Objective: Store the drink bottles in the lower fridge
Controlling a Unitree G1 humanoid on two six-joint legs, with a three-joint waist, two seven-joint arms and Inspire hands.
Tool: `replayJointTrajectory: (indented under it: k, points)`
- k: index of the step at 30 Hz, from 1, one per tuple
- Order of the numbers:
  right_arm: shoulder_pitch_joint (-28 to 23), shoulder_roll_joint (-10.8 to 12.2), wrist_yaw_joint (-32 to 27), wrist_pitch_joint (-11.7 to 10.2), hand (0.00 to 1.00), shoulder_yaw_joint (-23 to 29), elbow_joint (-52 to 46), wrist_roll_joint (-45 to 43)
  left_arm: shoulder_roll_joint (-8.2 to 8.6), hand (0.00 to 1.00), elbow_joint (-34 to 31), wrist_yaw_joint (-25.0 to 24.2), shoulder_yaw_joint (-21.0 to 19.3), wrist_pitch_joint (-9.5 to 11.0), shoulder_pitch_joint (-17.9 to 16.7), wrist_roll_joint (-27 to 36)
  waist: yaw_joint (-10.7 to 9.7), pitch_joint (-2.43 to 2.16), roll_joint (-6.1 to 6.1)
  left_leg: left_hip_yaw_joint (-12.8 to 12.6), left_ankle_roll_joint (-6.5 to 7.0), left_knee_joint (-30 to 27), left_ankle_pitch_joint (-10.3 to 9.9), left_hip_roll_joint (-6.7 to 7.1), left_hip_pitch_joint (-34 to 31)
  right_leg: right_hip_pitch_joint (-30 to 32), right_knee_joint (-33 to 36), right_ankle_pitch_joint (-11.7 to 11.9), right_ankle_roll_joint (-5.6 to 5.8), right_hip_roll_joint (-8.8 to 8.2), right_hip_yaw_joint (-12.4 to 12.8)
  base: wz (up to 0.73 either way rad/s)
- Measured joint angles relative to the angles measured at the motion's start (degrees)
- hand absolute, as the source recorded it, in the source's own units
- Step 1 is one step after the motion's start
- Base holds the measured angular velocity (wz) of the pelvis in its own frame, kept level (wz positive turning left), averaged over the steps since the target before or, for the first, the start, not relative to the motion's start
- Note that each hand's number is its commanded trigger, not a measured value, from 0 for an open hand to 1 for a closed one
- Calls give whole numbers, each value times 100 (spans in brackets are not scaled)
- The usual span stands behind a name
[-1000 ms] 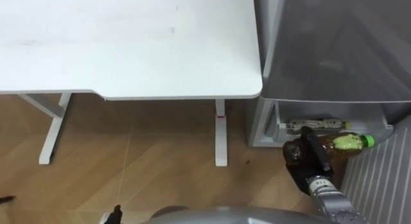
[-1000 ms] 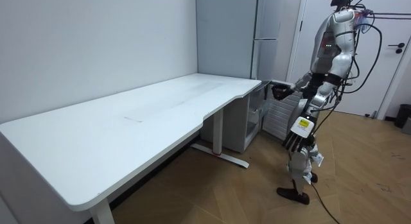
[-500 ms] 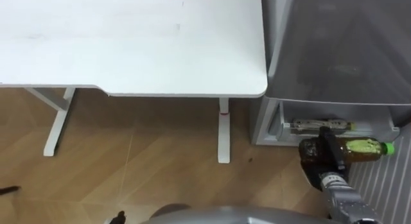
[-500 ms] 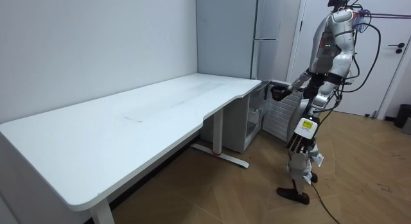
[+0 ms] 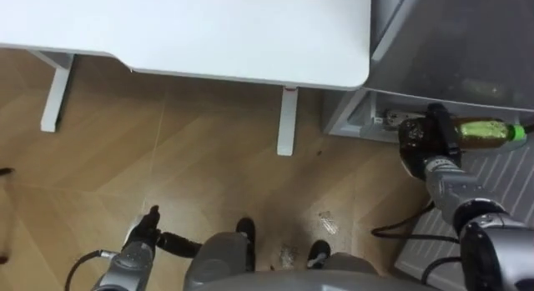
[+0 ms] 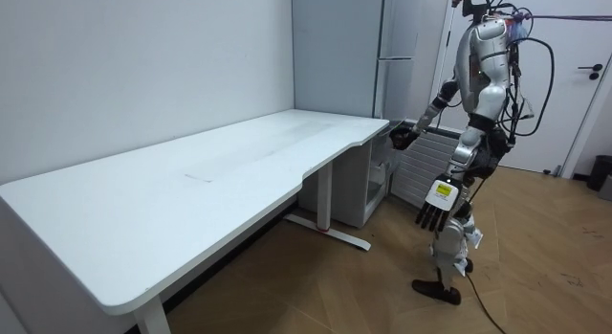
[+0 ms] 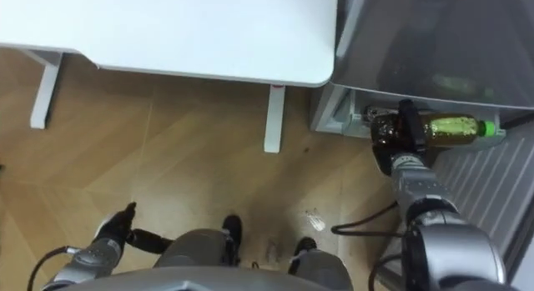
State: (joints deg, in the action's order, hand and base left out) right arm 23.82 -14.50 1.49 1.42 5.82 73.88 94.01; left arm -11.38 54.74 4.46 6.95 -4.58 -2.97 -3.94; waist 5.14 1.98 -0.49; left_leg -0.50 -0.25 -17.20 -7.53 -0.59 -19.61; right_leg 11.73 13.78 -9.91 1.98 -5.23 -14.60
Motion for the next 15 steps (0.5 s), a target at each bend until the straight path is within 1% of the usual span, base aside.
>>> replayJointTrajectory:
  k: [3,4,5,7,9,10,11,15]
  points:
    - [176,-34,-91,89,100,-5,-9,5,28,0,121,-2,18,36,141,3,58,14,-24,-30,3,70,112,7,-206,324,150,14,-14,-40,16,-4]
    - [315,-77,-170,122,100,-2,-7,4,28,0,220,-4,20,50,228,3,68,23,-39,-43,8,107,160,14,-269,431,211,14,-15,-58,16,0]
    - [330,-92,-217,124,100,-1,-5,-10,23,0,307,-5,18,64,286,1,72,33,-55,-40,11,116,187,17,-315,478,223,19,-22,-61,9,3]
    - [352,-127,-253,125,100,0,-5,-18,26,0,444,-22,23,100,336,2,75,45,-74,-38,19,112,208,24,-356,525,254,21,-25,-71,2,3]
    - [404,-162,-345,127,100,0,-5,-39,11,0,494,-23,19,111,341,43,87,70,-114,-39,23,104,227,28,-393,573,310,20,-25,-84,1,0]
    - [414,-186,-347,129,100,5,-5,-59,-10,0,490,-26,17,123,339,130,129,90,-148,-42,24,99,240,26,-435,634,345,17,-29,-90,6,4]
    - [444,-221,-358,146,100,60,-5,-80,-18,0,492,-36,17,135,336,138,130,97,-159,-32,30,50,254,34,-531,720,415,2,-38,-107,-14,7]
    - [547,-330,-452,180,100,114,-4,-221,-25,0,490,-142,21,135,331,135,164,96,-151,-36,69,-40,293,58,-726,928,570,-7,-34,-165,-40,7]
